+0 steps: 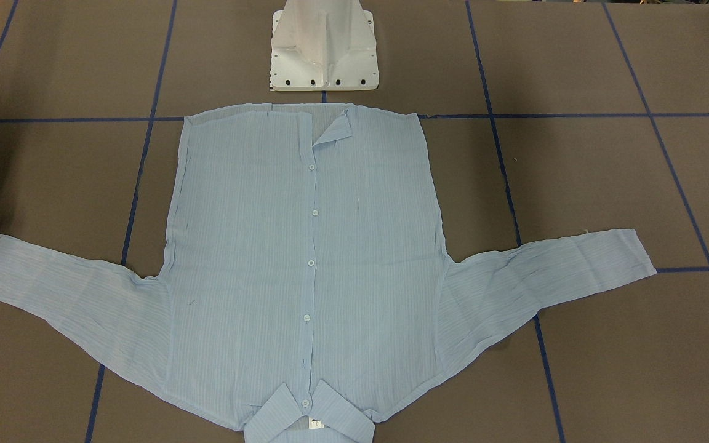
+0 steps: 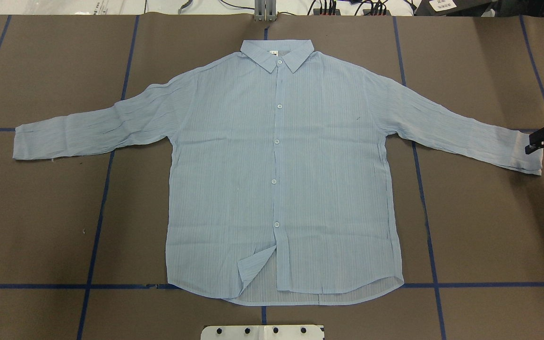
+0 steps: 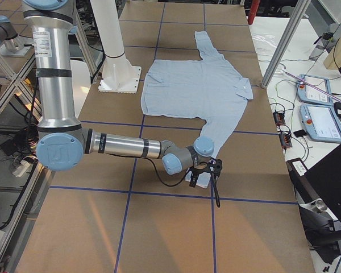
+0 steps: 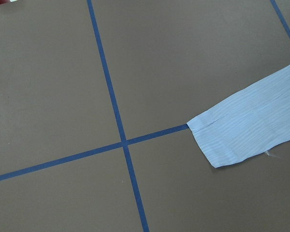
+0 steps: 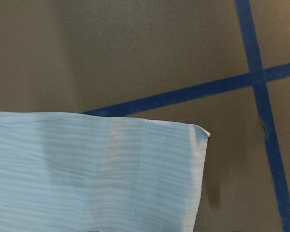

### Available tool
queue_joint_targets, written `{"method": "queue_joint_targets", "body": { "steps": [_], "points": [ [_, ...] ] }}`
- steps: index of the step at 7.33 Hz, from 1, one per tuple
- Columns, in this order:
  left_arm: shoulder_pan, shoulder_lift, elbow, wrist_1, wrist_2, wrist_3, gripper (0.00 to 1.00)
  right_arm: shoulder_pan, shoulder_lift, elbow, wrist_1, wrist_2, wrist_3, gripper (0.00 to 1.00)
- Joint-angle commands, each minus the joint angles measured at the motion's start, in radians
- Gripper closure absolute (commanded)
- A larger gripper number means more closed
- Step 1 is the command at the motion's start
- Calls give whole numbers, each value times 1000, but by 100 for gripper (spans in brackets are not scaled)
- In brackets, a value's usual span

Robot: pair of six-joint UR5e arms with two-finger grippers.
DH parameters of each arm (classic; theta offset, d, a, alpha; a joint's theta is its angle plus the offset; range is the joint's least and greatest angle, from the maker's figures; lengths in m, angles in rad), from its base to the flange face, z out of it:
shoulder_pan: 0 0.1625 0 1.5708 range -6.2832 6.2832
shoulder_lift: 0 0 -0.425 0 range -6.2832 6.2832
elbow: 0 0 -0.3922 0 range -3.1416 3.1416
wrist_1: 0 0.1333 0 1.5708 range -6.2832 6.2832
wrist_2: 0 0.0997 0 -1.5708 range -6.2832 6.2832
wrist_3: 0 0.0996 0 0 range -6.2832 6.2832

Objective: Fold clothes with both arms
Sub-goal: 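Move the right gripper down to the cuff of the nearest sleeve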

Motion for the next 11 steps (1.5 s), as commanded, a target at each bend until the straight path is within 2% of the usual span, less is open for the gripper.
{"method": "queue_joint_targets", "body": {
  "steps": [1,5,7,8,9,10,11],
  "points": [
    [0,0,-1,0,0,1,0,-7,8,-10,1,0,37,9],
    [-2,0,-5,0,0,1,0,-15,6,-31,-1,2,37,14],
    [0,0,-5,2,0,1,0,-20,8,-34,-1,2,40,26],
    [0,0,-5,0,0,1,0,-21,6,-34,-1,0,43,45],
    [0,0,-7,0,0,1,0,-21,8,-34,-1,2,68,70],
    [-2,0,-7,0,0,1,0,-21,8,-34,-1,3,71,100],
    [-2,0,-8,2,0,1,0,-21,8,-25,1,6,75,100]
  ]
}}
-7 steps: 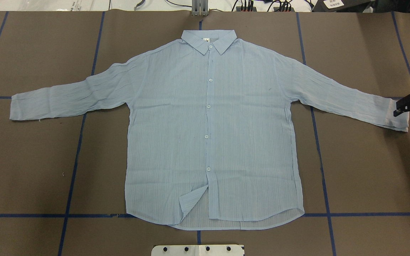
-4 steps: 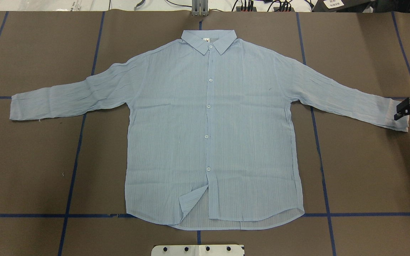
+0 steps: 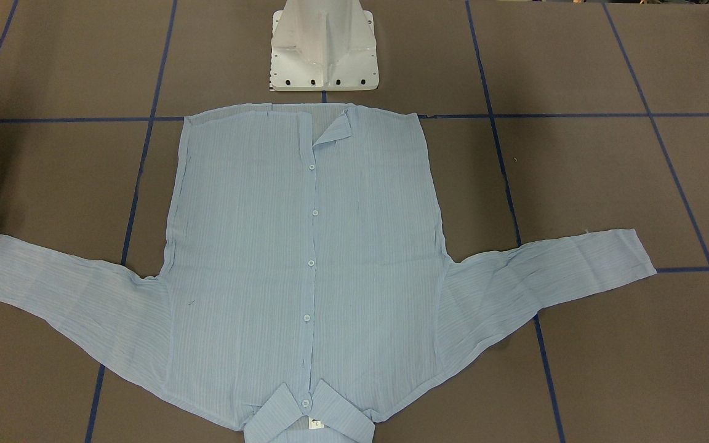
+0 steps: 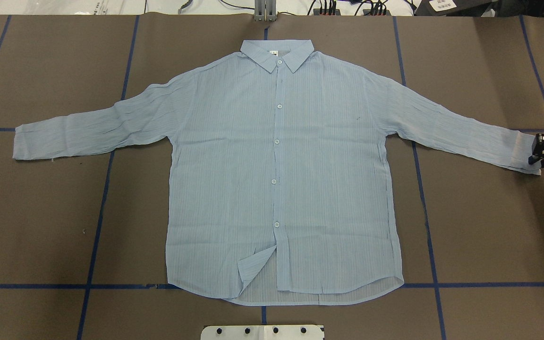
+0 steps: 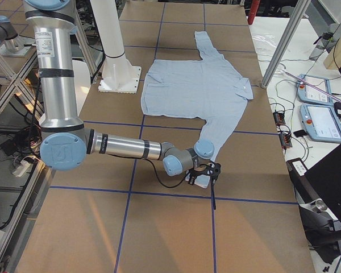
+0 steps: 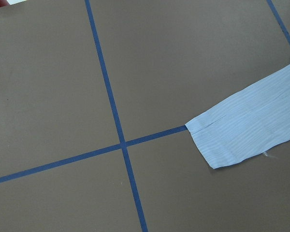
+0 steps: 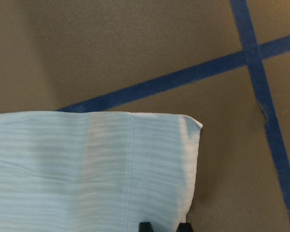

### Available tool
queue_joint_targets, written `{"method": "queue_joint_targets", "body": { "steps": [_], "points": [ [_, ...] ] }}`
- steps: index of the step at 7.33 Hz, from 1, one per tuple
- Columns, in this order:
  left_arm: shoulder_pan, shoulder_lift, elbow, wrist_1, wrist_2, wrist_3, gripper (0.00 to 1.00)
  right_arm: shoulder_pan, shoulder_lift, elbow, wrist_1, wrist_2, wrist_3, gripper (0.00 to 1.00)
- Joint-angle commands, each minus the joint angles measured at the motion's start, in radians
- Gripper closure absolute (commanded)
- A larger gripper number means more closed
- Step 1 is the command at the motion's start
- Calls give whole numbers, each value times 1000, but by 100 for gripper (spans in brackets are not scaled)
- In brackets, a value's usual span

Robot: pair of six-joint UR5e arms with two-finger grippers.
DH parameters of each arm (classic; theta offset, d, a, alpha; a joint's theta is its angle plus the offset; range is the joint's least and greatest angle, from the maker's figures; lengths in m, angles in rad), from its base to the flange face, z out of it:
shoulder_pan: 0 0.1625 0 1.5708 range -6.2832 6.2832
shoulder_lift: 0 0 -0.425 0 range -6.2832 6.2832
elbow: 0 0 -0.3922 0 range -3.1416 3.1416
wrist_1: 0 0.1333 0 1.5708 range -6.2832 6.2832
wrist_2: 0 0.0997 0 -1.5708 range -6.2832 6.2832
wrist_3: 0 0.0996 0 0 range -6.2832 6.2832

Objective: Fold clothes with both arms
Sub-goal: 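Grasp the sleeve cuff with the right gripper and lift it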

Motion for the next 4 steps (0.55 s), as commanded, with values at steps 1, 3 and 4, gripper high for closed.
{"method": "queue_joint_targets", "body": {
  "steps": [1,3,4],
  "points": [
    [-1,0,-1,1,-1,0,0,0,0,18,3,5,11,100],
    [-1,0,-3,3,-9,2,0,1,0,44,1,11,11,100],
    [-1,0,-1,3,-9,0,0,4,-3,64,1,26,11,100]
  ]
}}
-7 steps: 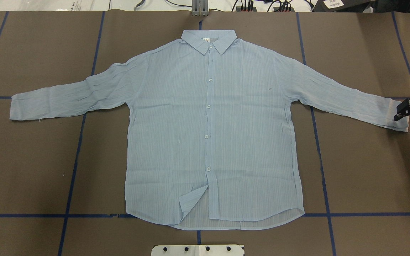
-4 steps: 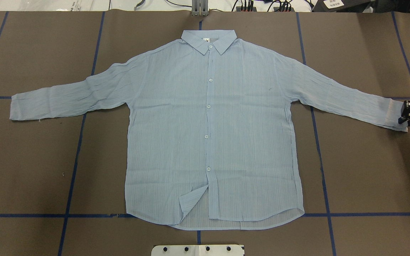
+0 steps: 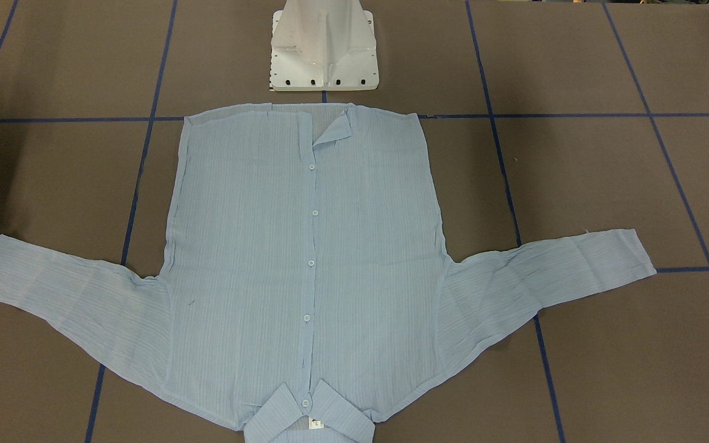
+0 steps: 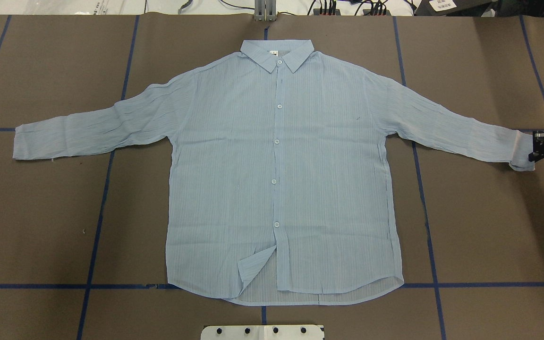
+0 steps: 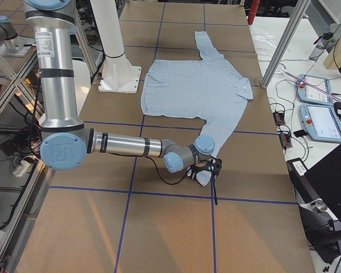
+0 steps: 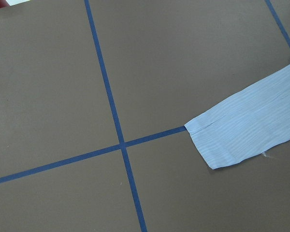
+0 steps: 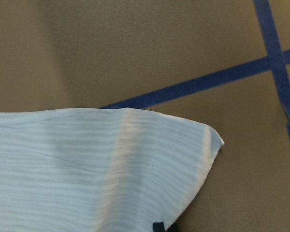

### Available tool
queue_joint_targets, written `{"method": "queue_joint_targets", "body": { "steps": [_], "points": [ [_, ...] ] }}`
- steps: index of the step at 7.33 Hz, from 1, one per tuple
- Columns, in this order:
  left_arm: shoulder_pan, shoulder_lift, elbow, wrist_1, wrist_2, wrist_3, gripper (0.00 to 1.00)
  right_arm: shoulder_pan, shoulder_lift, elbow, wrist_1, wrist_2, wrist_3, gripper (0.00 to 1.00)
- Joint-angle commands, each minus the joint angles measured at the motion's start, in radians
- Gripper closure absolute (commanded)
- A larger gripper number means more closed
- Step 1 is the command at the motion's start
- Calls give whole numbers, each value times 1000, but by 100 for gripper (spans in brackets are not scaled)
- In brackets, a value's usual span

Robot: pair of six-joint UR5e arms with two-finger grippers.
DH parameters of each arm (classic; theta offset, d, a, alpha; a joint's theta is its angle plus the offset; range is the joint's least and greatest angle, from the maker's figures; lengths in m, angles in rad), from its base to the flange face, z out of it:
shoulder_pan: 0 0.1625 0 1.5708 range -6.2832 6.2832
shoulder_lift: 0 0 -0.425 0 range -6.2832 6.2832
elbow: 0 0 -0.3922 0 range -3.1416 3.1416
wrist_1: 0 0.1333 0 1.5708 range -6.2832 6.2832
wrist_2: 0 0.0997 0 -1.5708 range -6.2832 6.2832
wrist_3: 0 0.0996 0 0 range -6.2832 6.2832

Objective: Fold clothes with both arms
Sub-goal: 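Grasp the sleeve cuff with the right gripper and lift it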

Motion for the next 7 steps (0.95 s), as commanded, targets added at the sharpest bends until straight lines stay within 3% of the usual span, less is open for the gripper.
{"method": "queue_joint_targets", "body": {
  "steps": [1,4,7],
  "points": [
    [0,0,1,2,-1,1,0,3,-5,70,-12,34,15,100],
    [0,0,-1,0,-3,1,0,-2,49,155,-14,44,135,100],
    [2,-2,-1,-7,-3,-1,0,-174,357,109,-58,27,447,100]
  ]
}}
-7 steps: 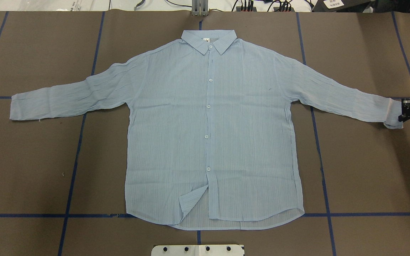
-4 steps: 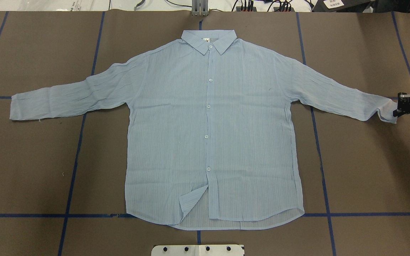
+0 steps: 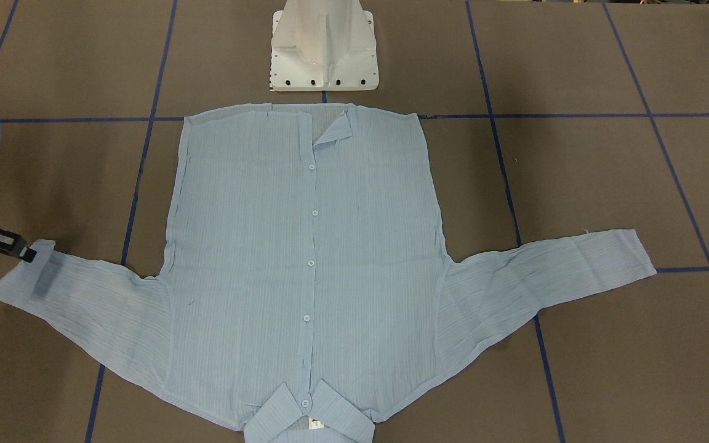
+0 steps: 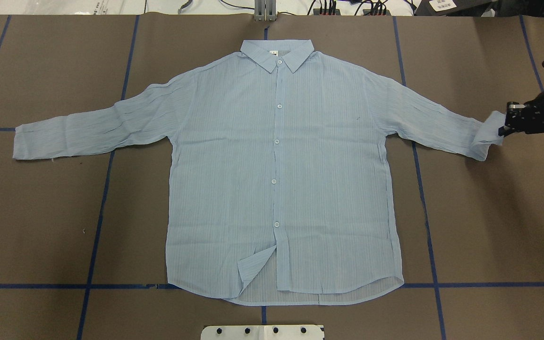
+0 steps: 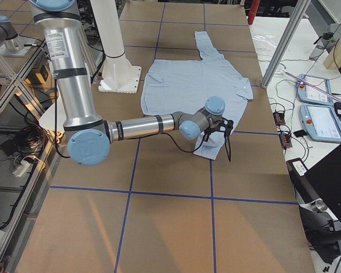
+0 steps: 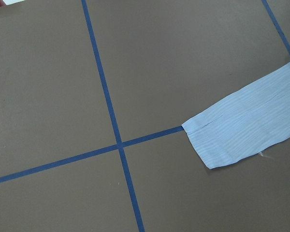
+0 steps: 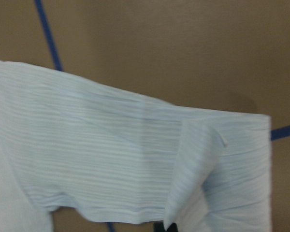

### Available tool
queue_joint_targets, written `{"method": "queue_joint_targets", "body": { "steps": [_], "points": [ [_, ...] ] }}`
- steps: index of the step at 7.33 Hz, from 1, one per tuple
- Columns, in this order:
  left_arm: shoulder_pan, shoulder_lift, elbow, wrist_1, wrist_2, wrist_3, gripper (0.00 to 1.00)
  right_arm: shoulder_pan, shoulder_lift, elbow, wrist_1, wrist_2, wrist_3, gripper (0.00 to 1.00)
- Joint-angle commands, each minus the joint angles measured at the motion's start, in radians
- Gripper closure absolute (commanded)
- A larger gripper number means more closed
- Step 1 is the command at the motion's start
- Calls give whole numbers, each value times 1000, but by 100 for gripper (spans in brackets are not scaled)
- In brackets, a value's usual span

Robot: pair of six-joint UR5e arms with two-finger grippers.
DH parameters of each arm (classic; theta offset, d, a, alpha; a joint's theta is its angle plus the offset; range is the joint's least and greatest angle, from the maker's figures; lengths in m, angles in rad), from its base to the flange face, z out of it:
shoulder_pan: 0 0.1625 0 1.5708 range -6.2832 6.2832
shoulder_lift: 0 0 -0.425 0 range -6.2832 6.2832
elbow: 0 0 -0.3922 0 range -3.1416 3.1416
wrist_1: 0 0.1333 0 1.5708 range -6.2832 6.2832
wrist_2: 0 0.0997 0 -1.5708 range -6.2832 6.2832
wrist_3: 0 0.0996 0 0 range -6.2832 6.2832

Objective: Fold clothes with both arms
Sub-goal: 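Carry the sleeve across the shirt toward the collar with the right gripper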

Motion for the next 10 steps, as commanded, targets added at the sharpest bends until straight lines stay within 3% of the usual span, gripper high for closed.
{"method": "queue_joint_targets", "body": {
  "steps": [1,4,7,10],
  "points": [
    [-1,-1,-6,-4,0,-1,0,-127,272,-95,-70,-61,202,100],
    [1,-1,-18,-4,-3,-3,0,-282,625,-334,-58,-239,435,100],
    [1,-1,-20,-4,-2,-4,0,-385,727,-408,6,-344,483,100],
    [4,-3,-17,-5,0,-1,0,-400,776,-465,14,-352,516,100]
  ]
}}
